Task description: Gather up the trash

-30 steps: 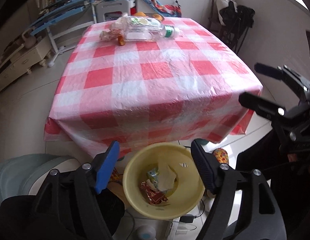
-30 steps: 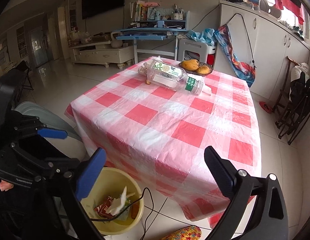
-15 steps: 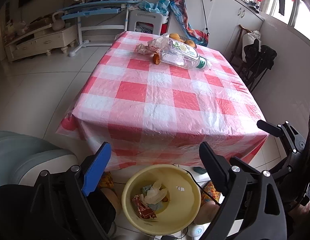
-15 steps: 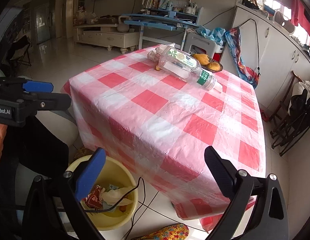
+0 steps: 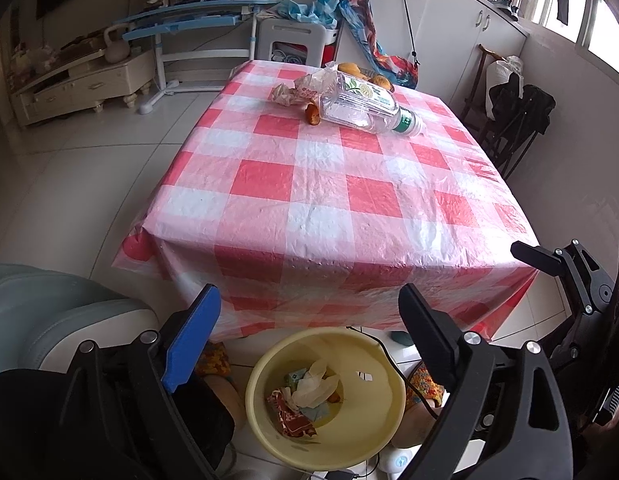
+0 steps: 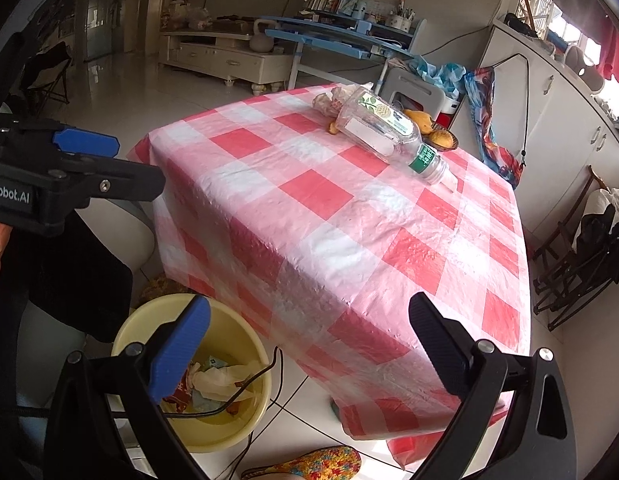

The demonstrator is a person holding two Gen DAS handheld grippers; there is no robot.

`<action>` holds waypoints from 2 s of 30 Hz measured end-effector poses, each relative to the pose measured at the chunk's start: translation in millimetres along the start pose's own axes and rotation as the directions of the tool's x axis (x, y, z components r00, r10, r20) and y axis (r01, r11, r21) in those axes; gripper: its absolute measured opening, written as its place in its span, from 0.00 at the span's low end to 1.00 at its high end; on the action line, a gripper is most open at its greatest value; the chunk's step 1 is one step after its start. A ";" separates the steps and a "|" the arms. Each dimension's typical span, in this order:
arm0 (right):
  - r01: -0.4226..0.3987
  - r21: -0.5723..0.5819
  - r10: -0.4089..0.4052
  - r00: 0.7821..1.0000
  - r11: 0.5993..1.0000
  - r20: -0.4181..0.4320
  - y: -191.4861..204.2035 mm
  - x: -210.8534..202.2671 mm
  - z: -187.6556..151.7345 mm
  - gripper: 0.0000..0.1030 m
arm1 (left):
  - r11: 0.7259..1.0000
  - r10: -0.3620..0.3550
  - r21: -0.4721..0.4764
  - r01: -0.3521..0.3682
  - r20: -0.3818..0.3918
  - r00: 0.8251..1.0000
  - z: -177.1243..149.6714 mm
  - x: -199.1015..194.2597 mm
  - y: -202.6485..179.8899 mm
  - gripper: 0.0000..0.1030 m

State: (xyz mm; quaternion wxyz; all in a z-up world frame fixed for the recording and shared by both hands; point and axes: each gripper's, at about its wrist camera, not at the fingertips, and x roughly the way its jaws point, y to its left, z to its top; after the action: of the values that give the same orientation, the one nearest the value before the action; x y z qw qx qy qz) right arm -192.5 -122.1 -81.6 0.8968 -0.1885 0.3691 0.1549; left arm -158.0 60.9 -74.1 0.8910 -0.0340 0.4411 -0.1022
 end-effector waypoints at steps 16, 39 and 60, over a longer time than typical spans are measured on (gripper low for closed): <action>0.011 -0.051 -0.012 1.000 0.999 -0.009 10.8 3.4 -0.2 0.92 | 1.000 0.003 0.002 -0.003 -0.002 1.000 -1.4 1.7 0.3 0.85; 0.018 -0.080 -0.019 1.000 0.997 -0.011 17.5 3.9 -0.6 0.92 | 1.000 0.007 0.007 -0.006 -0.007 1.000 -3.0 3.8 -0.9 0.87; 0.013 -0.087 -0.014 1.000 0.996 -0.004 18.5 3.9 0.1 0.92 | 1.000 0.006 -0.009 -0.006 0.002 1.000 -1.5 1.3 2.7 0.88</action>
State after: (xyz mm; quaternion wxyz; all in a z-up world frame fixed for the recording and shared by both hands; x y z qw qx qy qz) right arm -197.5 -105.2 -88.4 0.8879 -0.2301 0.3630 0.1642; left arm -158.0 63.3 -76.4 0.8916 -0.0369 0.4408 -0.0973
